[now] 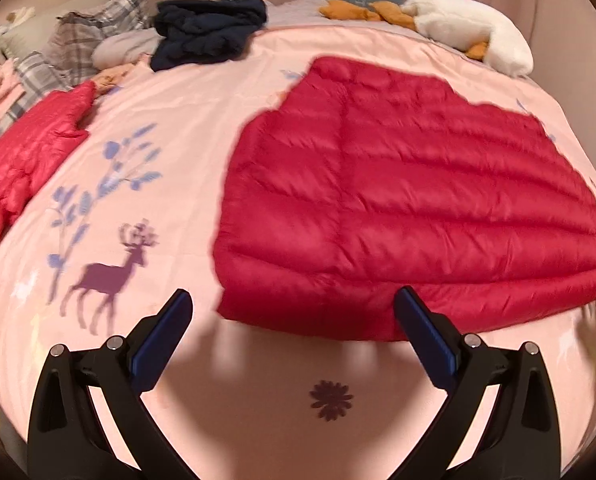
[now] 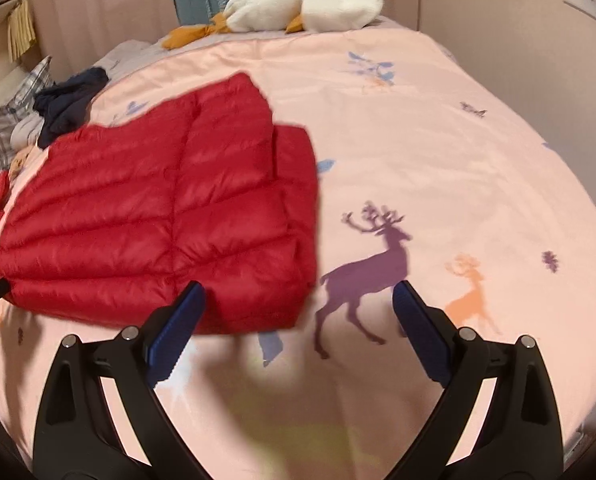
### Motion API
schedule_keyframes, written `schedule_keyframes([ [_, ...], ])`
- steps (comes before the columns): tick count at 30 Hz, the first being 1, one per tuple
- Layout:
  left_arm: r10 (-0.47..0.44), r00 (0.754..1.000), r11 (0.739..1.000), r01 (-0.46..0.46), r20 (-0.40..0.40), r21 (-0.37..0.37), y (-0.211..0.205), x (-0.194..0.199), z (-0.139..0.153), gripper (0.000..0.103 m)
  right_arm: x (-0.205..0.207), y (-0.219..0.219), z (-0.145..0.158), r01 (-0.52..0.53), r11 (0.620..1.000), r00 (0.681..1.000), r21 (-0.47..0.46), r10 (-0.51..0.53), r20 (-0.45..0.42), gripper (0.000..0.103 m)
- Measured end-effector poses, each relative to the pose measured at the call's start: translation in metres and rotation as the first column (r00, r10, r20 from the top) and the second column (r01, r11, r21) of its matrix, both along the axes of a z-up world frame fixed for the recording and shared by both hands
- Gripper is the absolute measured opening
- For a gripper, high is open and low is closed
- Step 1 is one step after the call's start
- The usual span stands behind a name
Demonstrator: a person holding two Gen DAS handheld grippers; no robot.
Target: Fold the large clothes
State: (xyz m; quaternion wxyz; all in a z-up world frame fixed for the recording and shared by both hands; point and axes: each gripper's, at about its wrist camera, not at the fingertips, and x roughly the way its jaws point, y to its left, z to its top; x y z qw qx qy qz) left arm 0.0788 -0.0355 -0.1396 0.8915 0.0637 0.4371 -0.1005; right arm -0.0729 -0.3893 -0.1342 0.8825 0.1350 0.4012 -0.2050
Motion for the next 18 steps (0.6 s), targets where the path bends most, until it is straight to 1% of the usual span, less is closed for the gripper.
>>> schedule_keyframes([
  [3,0.011,0.999,1.000,-0.011,0.049,-0.009,0.002,-0.009,0.038,0.102,-0.006,0.012,0.034,-0.029,1.000,0.999,0.008,0.028,0.041,0.096],
  [4,0.000,0.998,1.000,0.002,0.063,-0.026,0.002,-0.014,0.056,0.102,-0.007,0.017,0.046,-0.039,0.999,0.998,0.017,0.038,0.053,0.100],
  [6,-0.027,0.995,0.998,0.032,0.091,-0.059,-0.001,-0.024,0.087,0.102,-0.009,0.029,0.072,-0.068,0.997,0.994,0.033,0.065,0.087,0.101],
  [7,-0.040,0.993,0.996,0.049,0.109,-0.076,-0.002,-0.031,0.106,0.102,-0.011,0.038,0.090,-0.091,0.995,0.990,0.032,0.087,0.112,0.101],
  [8,-0.046,0.991,0.995,0.056,0.122,-0.080,-0.004,-0.036,0.118,0.102,-0.013,0.044,0.102,-0.105,0.994,0.987,0.025,0.101,0.127,0.101],
  [10,-0.060,0.986,0.993,0.075,0.153,-0.091,-0.007,-0.052,0.149,0.102,-0.019,0.061,0.128,-0.124,0.992,0.980,-0.006,0.123,0.155,0.101],
  [12,-0.086,0.980,0.988,0.107,0.177,-0.109,-0.009,-0.066,0.170,0.102,-0.024,0.074,0.148,-0.117,0.993,0.979,-0.031,0.121,0.166,0.101],
  [14,-0.098,0.974,0.986,0.122,0.206,-0.110,-0.013,-0.080,0.187,0.102,-0.028,0.084,0.163,-0.111,0.993,0.977,-0.041,0.116,0.179,0.101],
  [16,-0.109,0.969,0.987,0.133,0.223,-0.095,-0.017,-0.091,0.195,0.102,-0.034,0.095,0.173,-0.122,0.992,0.971,-0.039,0.127,0.205,0.101],
  [18,-0.120,0.968,0.986,0.143,0.220,-0.090,-0.021,-0.098,0.195,0.102,-0.034,0.103,0.174,-0.139,0.990,0.970,-0.038,0.143,0.195,0.101],
])
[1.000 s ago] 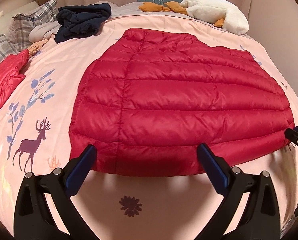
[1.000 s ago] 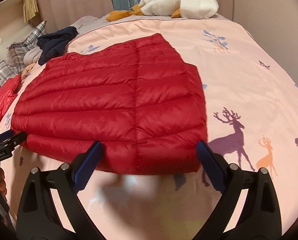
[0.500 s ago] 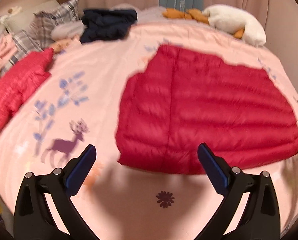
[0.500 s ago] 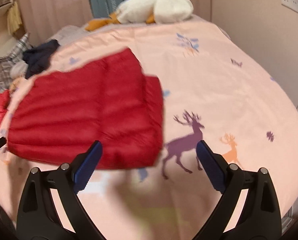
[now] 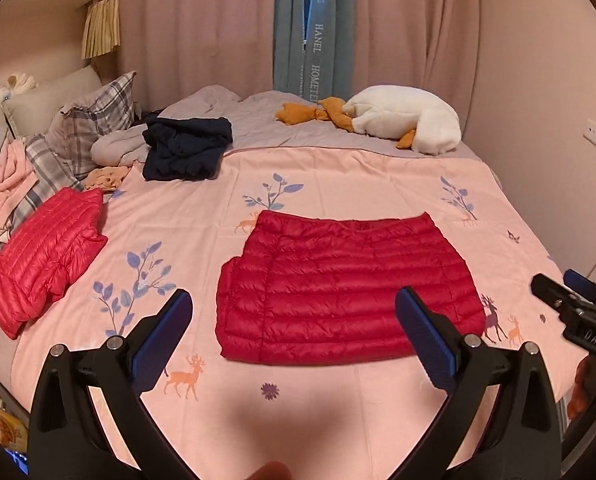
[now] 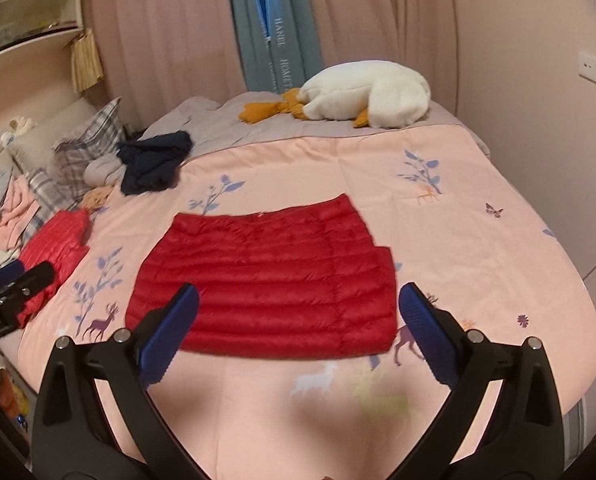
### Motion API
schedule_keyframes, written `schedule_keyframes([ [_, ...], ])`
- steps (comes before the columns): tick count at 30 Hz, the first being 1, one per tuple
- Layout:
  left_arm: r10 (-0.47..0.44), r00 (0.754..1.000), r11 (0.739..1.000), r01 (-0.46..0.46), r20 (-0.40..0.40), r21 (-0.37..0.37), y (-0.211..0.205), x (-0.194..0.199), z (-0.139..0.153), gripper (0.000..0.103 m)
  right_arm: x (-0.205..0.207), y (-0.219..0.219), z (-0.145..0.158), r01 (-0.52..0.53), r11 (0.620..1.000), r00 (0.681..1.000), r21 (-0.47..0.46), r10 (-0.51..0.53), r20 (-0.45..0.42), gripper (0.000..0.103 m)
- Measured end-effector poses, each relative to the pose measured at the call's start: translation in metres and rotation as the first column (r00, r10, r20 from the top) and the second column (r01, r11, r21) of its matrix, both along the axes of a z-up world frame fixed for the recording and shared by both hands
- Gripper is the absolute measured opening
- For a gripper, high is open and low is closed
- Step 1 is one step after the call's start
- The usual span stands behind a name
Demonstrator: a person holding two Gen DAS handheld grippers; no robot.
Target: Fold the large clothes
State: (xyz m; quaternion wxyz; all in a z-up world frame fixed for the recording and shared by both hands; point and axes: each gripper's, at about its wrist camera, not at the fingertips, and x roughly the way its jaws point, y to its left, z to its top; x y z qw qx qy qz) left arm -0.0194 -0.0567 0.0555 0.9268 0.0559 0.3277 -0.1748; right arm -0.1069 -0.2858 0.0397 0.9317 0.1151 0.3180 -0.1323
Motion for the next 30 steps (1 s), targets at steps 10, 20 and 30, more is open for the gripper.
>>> schedule_keyframes([
  [10,0.049,0.999,0.995,-0.048,-0.011,0.086,-0.013,-0.007,-0.022,0.102,0.007,0.034,-0.023,-0.046,0.998,0.996,-0.031,0.043,-0.076,0.101],
  [20,0.044,0.999,0.995,-0.042,-0.026,0.090,-0.015,-0.007,-0.026,0.102,0.013,0.041,-0.026,-0.061,0.997,0.994,-0.044,0.057,-0.090,0.101],
  [30,0.040,0.999,0.995,-0.038,-0.024,0.094,-0.018,-0.008,-0.026,0.102,0.014,0.042,-0.027,-0.062,0.997,0.994,-0.046,0.058,-0.093,0.101],
])
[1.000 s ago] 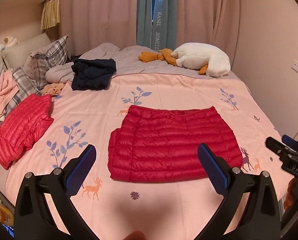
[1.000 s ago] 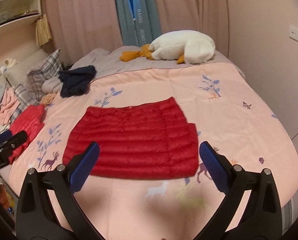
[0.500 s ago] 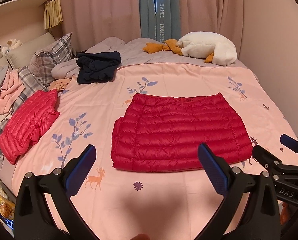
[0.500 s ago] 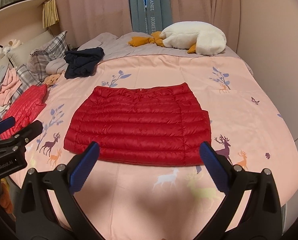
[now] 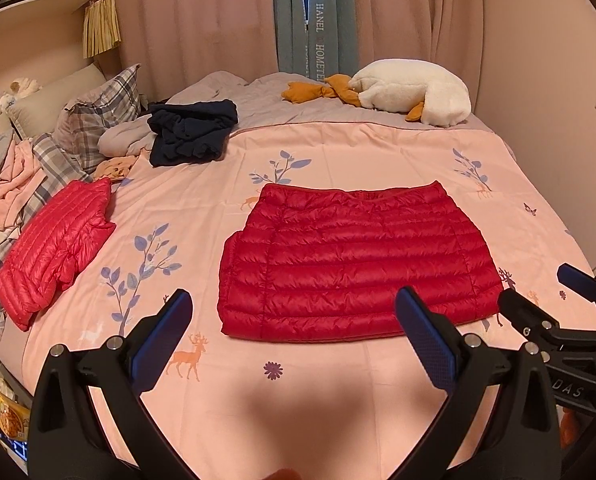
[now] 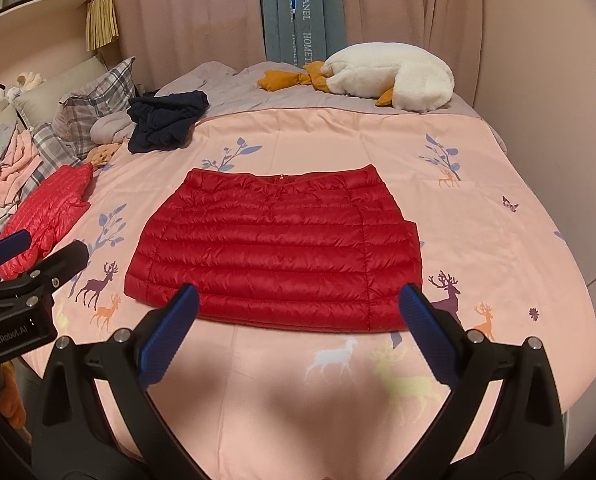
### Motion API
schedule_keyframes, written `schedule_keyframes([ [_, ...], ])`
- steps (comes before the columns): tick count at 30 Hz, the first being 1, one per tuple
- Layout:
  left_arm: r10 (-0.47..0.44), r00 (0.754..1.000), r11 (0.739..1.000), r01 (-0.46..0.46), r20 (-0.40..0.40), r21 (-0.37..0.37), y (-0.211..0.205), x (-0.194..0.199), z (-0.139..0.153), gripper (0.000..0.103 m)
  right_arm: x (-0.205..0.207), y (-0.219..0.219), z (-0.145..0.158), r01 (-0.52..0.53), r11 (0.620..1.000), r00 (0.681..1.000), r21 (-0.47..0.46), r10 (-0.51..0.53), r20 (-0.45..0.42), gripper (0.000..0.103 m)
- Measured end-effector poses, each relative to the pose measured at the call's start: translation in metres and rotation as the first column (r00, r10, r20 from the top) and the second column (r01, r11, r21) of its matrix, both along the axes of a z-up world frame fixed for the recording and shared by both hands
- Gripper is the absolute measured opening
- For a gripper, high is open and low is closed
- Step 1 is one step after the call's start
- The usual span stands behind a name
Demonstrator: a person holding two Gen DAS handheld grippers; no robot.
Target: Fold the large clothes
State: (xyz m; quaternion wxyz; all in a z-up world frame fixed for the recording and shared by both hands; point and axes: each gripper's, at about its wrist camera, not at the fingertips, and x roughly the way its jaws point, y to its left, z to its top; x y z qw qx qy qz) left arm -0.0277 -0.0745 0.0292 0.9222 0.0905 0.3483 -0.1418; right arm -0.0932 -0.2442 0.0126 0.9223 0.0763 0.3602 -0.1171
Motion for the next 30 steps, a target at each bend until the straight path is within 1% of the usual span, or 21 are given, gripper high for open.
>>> schedule_keyframes([
  [6,0.005,1.000,1.000,-0.005,0.011,0.009,-0.0027,-0.0012,0.0005,0.102,-0.0008,0.0008,0.0003,-0.002,1.000,1.000,-0.003,0.002,0.001,0.101],
  [17,-0.005,1.000,1.000,0.005,0.007,0.006,-0.0033,-0.0023,0.0010,0.102,-0.0012,0.0007,-0.0013,0.002,1.000,1.000,-0.004,-0.002,-0.001,0.101],
  [22,-0.002,1.000,1.000,0.002,0.021,0.010,-0.0041,-0.0044,0.0015,0.102,-0.0017,0.0012,-0.0020,0.003,1.000,1.000,-0.003,-0.003,-0.003,0.101],
  [30,0.003,1.000,1.000,-0.003,0.001,-0.012,-0.0007,-0.0009,0.0024,0.102,-0.0024,0.0026,-0.0013,0.003,1.000,1.000,-0.005,-0.003,0.004,0.101],
])
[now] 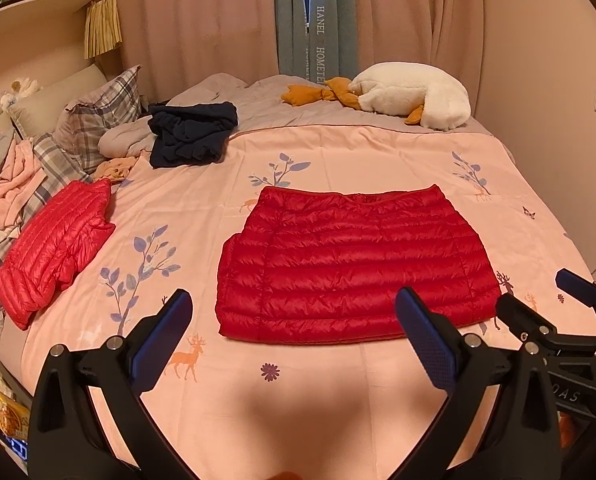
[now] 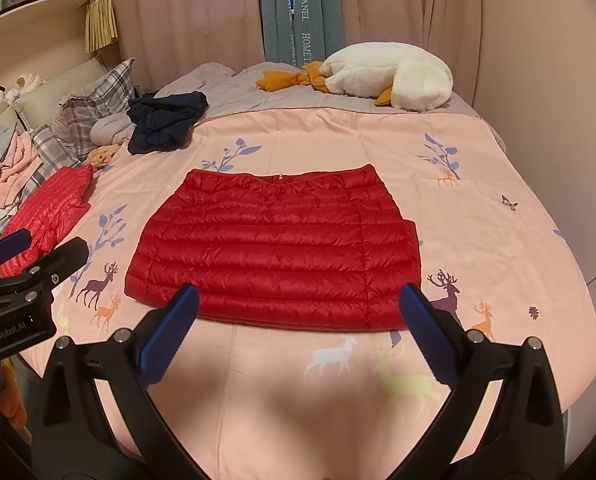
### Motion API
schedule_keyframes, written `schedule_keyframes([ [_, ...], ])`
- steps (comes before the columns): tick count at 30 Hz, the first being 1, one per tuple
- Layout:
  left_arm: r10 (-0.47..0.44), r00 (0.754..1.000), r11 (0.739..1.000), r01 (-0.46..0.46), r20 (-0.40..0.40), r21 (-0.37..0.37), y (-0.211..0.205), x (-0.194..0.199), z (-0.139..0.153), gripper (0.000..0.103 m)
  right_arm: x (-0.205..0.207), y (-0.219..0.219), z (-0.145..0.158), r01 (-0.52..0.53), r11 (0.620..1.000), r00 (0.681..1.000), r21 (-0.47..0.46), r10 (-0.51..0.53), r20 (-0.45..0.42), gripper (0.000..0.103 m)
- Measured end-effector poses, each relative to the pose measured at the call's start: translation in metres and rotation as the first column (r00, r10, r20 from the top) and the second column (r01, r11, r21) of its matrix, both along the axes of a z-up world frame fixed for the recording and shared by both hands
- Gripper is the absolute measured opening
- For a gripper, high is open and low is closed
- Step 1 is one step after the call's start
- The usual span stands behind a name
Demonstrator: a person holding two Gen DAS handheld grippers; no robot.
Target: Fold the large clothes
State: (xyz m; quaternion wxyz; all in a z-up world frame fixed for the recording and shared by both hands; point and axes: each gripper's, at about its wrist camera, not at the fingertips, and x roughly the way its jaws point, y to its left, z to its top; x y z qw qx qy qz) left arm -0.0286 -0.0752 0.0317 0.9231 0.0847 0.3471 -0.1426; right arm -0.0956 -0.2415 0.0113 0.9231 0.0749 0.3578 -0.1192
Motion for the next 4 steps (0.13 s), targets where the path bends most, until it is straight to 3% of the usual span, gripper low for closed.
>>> schedule_keyframes([
  [4,0.000,1.000,1.000,0.000,0.000,0.000,0.0007,0.0004,-0.0001,0.102,-0.0005,0.0004,0.0002,0.000,1.000,1.000,0.000,0.000,0.000,0.101],
])
